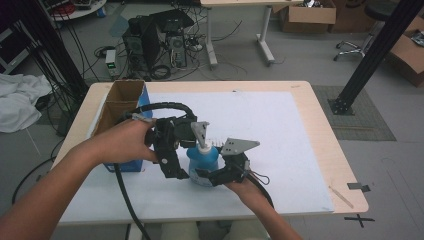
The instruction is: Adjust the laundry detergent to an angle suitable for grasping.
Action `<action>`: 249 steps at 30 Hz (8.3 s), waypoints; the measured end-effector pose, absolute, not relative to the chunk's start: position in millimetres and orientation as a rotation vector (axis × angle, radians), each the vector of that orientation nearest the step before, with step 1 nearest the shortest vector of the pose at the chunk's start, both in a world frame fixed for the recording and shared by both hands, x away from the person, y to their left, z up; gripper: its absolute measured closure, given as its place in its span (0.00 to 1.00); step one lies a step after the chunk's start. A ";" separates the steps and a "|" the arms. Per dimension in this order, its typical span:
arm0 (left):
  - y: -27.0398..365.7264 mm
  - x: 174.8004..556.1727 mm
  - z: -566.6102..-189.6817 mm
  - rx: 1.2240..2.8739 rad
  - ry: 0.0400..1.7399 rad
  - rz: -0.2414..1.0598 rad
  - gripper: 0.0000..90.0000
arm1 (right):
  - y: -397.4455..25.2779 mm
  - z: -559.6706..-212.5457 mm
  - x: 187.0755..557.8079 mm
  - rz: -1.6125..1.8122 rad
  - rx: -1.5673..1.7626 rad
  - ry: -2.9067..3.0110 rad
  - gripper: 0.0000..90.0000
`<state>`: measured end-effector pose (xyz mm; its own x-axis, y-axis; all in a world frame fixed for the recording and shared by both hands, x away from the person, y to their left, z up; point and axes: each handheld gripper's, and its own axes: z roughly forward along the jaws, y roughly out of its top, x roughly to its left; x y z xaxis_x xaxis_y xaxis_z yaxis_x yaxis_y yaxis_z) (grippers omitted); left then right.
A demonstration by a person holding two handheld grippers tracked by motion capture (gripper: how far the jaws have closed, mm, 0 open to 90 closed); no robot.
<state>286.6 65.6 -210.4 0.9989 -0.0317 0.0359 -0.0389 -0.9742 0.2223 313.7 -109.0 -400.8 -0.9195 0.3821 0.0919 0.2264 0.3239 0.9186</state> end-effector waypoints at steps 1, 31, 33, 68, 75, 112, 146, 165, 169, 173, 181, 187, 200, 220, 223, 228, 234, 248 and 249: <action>66.2 286.4 -210.0 2.918 -0.052 0.047 0.24 | -108.5 -401.3 313.5 1.656 0.564 2.430 0.18; 66.2 286.2 -211.0 2.919 -0.052 0.049 0.24 | -110.2 -402.2 312.7 1.692 0.564 2.407 0.30; 66.3 286.3 -210.8 2.920 -0.052 0.050 0.24 | -110.2 -402.3 312.6 1.692 0.563 2.407 0.30; 65.7 288.3 -212.3 2.917 -0.047 0.046 0.24 | -109.7 -399.2 306.9 1.656 0.435 2.399 0.48; 67.4 290.0 -211.8 2.931 -0.041 0.040 0.25 | -112.2 -389.0 315.2 1.629 0.390 2.439 0.49; 70.6 298.5 -213.0 2.941 0.054 0.042 0.25 | -160.5 -364.3 399.8 1.659 0.002 2.664 0.49; 69.2 301.2 -216.5 2.942 0.062 0.044 0.25 | -170.0 -390.4 392.8 1.695 -0.012 2.651 0.49; 67.6 302.7 -217.8 2.943 0.058 0.039 0.25 | -170.5 -391.0 393.4 1.704 -0.006 2.651 0.49; 68.3 302.8 -216.8 2.943 0.060 0.040 0.25 | -170.2 -390.8 392.5 1.701 -0.007 2.645 0.49; 69.5 302.6 -217.2 2.943 0.064 0.041 0.25 | -168.3 -391.6 388.8 1.725 -0.027 2.646 0.49; 69.8 301.9 -216.9 2.941 0.061 0.042 0.25 | -166.8 -391.7 388.2 1.723 -0.044 2.656 0.49; 69.4 302.2 -217.8 2.943 0.063 0.039 0.25 | -166.9 -392.3 388.1 1.728 -0.046 2.655 0.48; 70.3 302.4 -217.8 2.941 0.067 0.042 0.25 | -167.0 -392.7 386.5 1.729 -0.042 2.651 0.47; 71.2 302.0 -218.0 2.936 0.070 0.044 0.25 | -167.7 -392.9 387.5 1.721 -0.010 2.654 0.41; 71.0 302.3 -218.1 2.938 0.065 0.047 0.25 | -168.1 -392.7 387.5 1.727 -0.005 2.655 0.40; 70.2 301.9 -218.8 2.941 0.068 0.041 0.25 | -168.4 -393.0 387.9 1.723 0.004 2.656 0.39; 70.3 301.6 -218.6 2.938 0.070 0.042 0.25 | -168.4 -393.3 387.9 1.725 0.012 2.657 0.38; 70.5 301.9 -219.0 2.939 0.066 0.040 0.25 | -169.4 -393.6 387.7 1.732 0.032 2.660 0.35; 70.5 302.0 -219.1 2.939 0.068 0.039 0.25 | -169.5 -393.6 387.4 1.730 0.029 2.659 0.35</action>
